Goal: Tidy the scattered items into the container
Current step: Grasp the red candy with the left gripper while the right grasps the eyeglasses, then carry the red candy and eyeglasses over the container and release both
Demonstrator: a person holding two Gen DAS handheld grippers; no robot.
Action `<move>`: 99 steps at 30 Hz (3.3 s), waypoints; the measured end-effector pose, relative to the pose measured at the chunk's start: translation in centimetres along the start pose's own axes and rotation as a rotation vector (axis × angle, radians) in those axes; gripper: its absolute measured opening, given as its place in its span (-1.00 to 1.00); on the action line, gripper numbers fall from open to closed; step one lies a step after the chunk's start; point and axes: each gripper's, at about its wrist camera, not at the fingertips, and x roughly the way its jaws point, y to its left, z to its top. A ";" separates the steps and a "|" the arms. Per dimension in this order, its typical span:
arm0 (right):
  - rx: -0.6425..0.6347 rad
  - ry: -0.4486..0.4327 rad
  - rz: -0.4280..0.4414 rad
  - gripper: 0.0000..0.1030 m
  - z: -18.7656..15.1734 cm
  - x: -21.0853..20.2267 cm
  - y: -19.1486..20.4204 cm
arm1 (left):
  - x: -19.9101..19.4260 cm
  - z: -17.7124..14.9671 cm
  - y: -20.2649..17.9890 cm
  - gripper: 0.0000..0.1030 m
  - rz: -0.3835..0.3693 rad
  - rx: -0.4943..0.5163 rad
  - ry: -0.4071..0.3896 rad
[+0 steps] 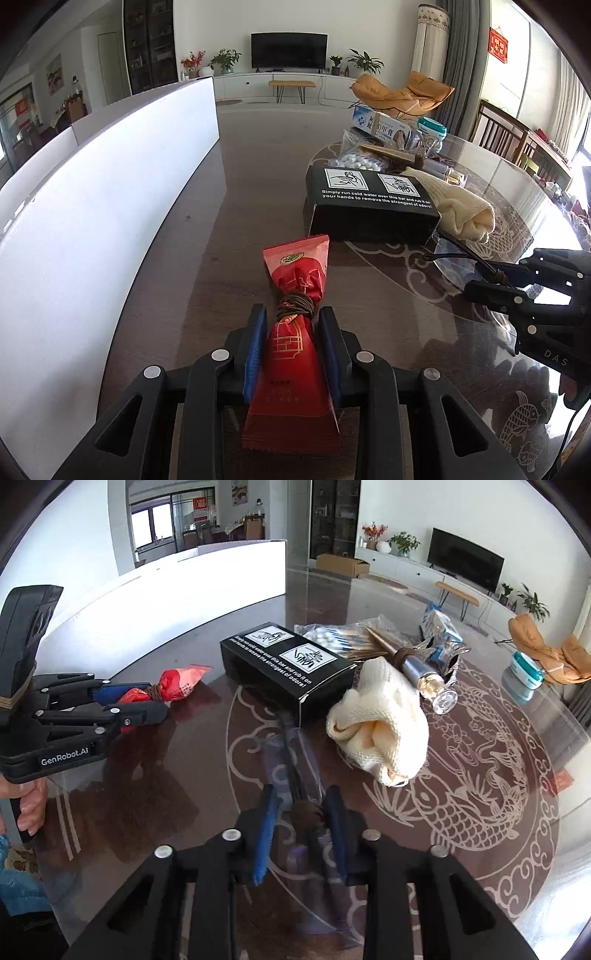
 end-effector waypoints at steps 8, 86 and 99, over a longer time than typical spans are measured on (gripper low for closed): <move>0.126 -0.014 -0.141 -0.53 -5.4 -4.1 -3.1 | -1.1 -1.7 -5.0 -0.46 -0.047 0.124 -0.015; 0.113 0.031 0.125 -0.82 7.8 -10.3 4.3 | -15.9 2.8 9.8 -0.65 -0.089 -0.034 -0.033; -0.007 -0.147 0.490 -0.82 21.1 -7.8 24.7 | -15.4 1.3 28.4 -0.65 0.129 -0.322 0.014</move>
